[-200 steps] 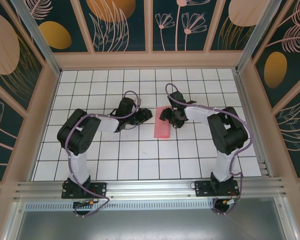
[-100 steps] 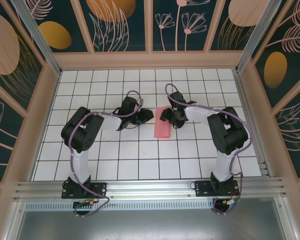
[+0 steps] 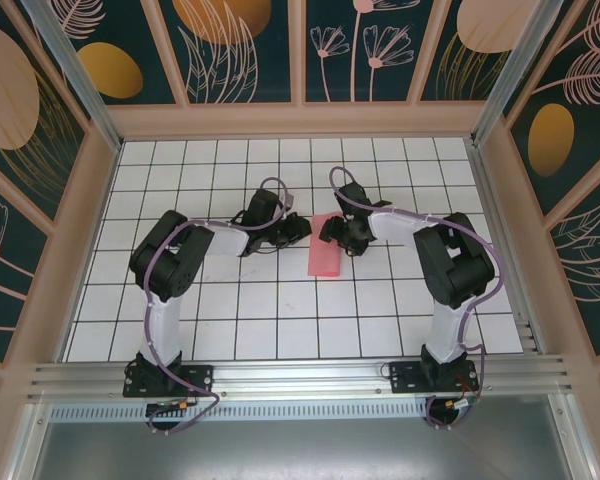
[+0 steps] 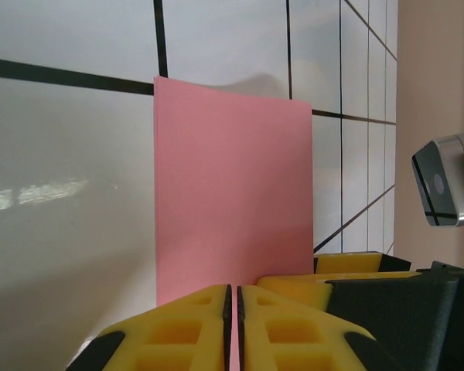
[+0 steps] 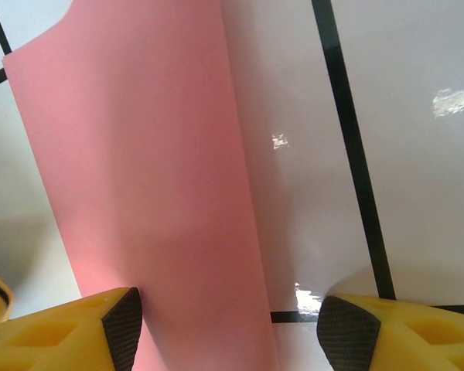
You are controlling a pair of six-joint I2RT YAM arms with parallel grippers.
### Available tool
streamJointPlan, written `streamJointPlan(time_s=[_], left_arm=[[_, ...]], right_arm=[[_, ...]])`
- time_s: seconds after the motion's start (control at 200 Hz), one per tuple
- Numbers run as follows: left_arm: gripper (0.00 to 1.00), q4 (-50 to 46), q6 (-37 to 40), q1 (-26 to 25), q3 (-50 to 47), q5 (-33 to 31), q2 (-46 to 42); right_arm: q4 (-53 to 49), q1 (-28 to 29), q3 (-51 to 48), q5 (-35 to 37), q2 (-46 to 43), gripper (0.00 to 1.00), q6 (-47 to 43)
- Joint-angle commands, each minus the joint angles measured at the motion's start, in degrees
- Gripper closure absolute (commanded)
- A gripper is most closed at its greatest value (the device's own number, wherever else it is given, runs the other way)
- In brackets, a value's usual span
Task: Fold a paper plane with a square sheet of paper (pick it up from the middle)
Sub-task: Fold the square sheet of paper in half at the center of the table, then hold the square sheet of paper at the center of the table.
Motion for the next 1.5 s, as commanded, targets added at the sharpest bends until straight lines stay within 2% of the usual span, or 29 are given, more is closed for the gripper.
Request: streamJointPlan(time_s=[0.0, 0.651, 0.871, 1.111, 1.376, 1.491], left_arm=[[0.87, -1.75, 0.58, -0.63, 1.93, 1.57, 1.54], [0.96, -13.02, 2.52, -1.93, 6.87, -2.35, 4.74], [1.0, -20.19, 3.02, -1.95, 8.44, -7.03, 5.48], [1.0, -24.49, 3.87, -1.91, 9.0, -8.94, 7.02], [1.0, -26.2, 4.38, -1.94, 8.75, -10.37, 7.55], [1.0, -26.38, 4.34, -1.93, 8.57, -10.5, 7.56]], right_arm=[[0.31, 0.22, -5.89, 0.9, 14.9, 0.3, -2.3], [0.11, 0.31, -5.89, 0.72, 15.07, 0.3, -2.22], [-0.06, 0.32, -6.01, 0.08, 13.76, 0.3, -2.14], [4.56, -0.74, -6.91, -6.62, 2.8, 0.3, -1.74], [9.33, -5.87, -8.71, -15.54, -10.17, 0.28, -4.84], [10.47, -6.07, -8.69, -15.39, -13.74, 0.38, -5.56]])
